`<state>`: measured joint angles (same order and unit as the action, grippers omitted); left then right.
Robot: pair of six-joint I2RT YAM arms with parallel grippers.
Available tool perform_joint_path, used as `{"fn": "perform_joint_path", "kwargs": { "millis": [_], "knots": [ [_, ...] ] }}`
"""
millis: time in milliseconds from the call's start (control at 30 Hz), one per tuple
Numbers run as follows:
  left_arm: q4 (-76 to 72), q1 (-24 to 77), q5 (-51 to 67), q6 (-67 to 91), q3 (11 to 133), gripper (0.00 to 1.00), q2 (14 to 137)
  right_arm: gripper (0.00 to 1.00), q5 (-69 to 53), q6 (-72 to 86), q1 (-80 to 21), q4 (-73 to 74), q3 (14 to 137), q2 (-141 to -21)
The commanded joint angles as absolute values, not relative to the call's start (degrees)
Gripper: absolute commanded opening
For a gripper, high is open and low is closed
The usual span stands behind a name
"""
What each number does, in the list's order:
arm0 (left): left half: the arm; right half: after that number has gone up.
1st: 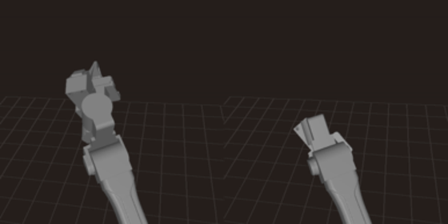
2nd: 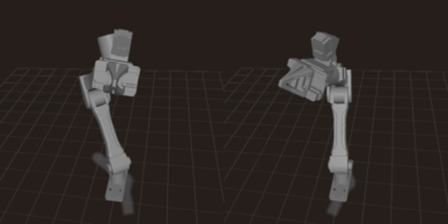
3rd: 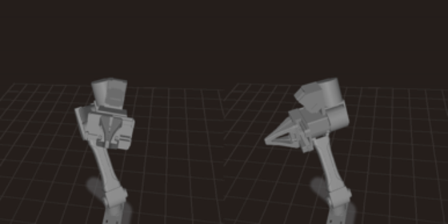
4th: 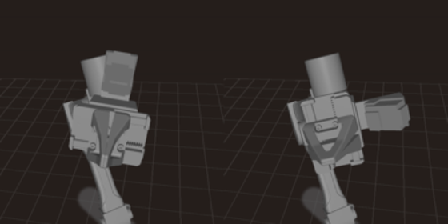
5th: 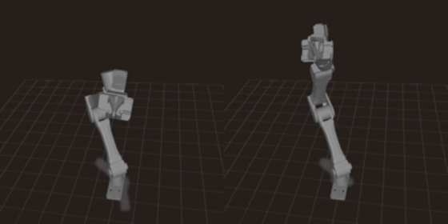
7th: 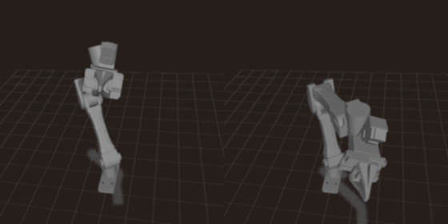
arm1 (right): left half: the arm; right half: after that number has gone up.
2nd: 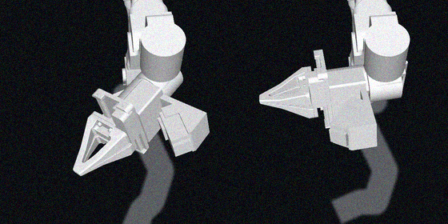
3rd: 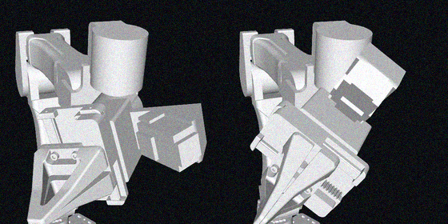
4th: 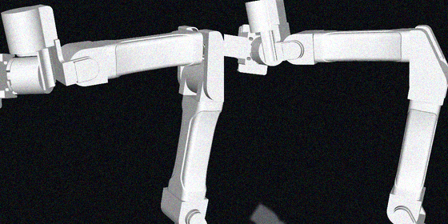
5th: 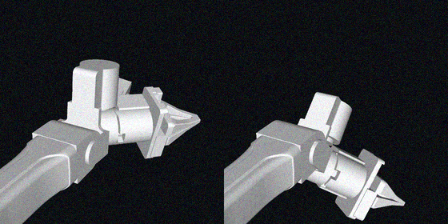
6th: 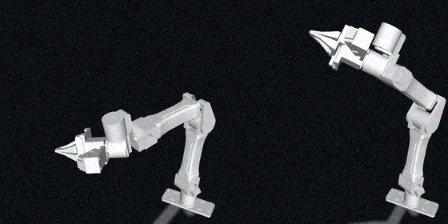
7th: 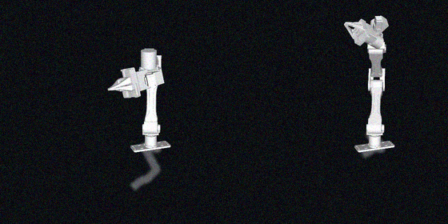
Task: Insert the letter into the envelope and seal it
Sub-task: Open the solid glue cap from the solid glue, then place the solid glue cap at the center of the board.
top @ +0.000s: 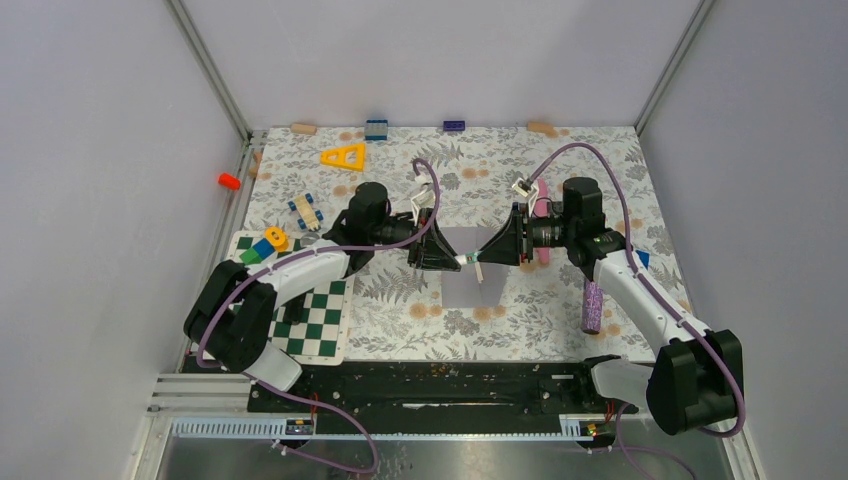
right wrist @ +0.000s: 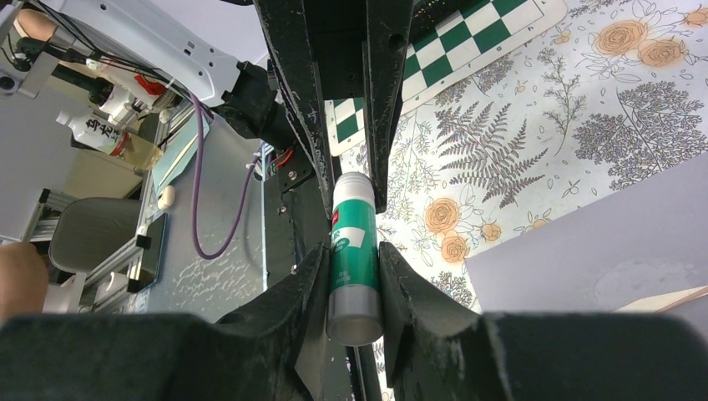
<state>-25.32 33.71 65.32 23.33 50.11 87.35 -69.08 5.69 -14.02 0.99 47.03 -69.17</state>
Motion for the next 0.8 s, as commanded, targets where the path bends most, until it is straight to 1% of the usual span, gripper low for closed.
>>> {"fn": "perform_joint_path", "kwargs": {
  "millis": [0,333,433,600,767],
  "knots": [
    [-26.48,32.65,66.93,20.8,49.83,0.18,84.09,0.0,-69.32,4.86,-12.91,2.29,49.46,-68.91],
    [-18.76,32.19,66.45,14.96,51.04,0.18,83.3,0.0,-69.77,6.15,-10.25,2.16,49.97,-68.04],
    [-7.44,31.45,65.21,6.98,54.32,0.18,82.69,0.0,-69.01,5.91,-9.75,2.2,49.93,-67.61],
    [19.35,30.75,57.51,-13.81,61.03,0.18,82.07,0.0,-66.07,4.71,-8.81,2.73,49.75,-66.31],
    [32.93,29.17,44.47,-25.95,63.83,0.18,80.62,0.0,-65.19,3.4,-8.56,3.58,49.75,-64.32]
  ]
}}
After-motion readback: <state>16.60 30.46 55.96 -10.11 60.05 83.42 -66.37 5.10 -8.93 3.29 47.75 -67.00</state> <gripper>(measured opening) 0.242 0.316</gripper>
